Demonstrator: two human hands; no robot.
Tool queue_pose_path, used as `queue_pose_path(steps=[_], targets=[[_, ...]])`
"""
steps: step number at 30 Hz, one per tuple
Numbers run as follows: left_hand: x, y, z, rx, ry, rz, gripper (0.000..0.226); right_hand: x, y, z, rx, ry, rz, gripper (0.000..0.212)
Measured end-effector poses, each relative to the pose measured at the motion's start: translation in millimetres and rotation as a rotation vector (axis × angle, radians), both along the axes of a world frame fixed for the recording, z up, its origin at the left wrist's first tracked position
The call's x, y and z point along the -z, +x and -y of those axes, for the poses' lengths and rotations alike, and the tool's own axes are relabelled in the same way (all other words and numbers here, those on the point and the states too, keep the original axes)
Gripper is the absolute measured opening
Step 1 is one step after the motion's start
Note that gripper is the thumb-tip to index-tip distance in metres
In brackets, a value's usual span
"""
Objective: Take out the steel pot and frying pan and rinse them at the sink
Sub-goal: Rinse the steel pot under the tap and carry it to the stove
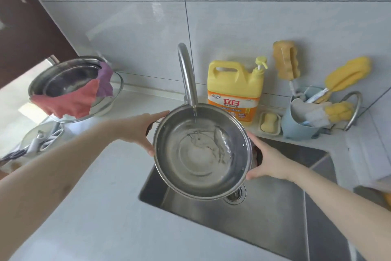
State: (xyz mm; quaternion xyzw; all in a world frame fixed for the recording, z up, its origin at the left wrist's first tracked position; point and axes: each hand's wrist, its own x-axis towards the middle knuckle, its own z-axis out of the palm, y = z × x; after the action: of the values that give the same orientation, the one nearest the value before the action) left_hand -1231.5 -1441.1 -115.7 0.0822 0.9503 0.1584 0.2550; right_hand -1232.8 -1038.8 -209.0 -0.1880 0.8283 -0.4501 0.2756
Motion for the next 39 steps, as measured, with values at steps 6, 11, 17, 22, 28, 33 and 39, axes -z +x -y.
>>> queue_pose_path(steps=[6,11,17,22,28,33,39], targets=[[48.3,21.9,-0.7,-0.127,0.137,-0.286,0.134,1.7,-12.0,-2.4,0.061,0.053,-0.305,0.143],[91.9,33.6,-39.6,-0.146,0.279,-0.362,0.132,-11.9,-22.8,-45.1,0.043,0.245,-0.333,0.142],[111.1,40.7,-84.0,-0.129,0.337,-0.507,0.139,-21.1,-10.0,-84.4,0.074,0.347,-0.45,0.139],[93.3,47.3,-100.8,-0.135,0.22,-0.875,0.138,-35.3,6.3,-101.3,0.129,0.361,-0.863,0.142],[35.0,32.5,-94.4,0.051,0.178,-1.342,0.084,-84.8,11.3,-108.9,0.231,0.168,-1.476,0.093],[-21.7,29.5,-96.2,0.103,0.113,-1.692,0.099,-138.9,13.1,-105.4,0.259,0.053,-1.711,0.078],[-58.0,35.5,-95.3,0.13,0.041,-1.813,0.082,-175.0,14.9,-99.5,0.278,0.068,-1.86,0.109]])
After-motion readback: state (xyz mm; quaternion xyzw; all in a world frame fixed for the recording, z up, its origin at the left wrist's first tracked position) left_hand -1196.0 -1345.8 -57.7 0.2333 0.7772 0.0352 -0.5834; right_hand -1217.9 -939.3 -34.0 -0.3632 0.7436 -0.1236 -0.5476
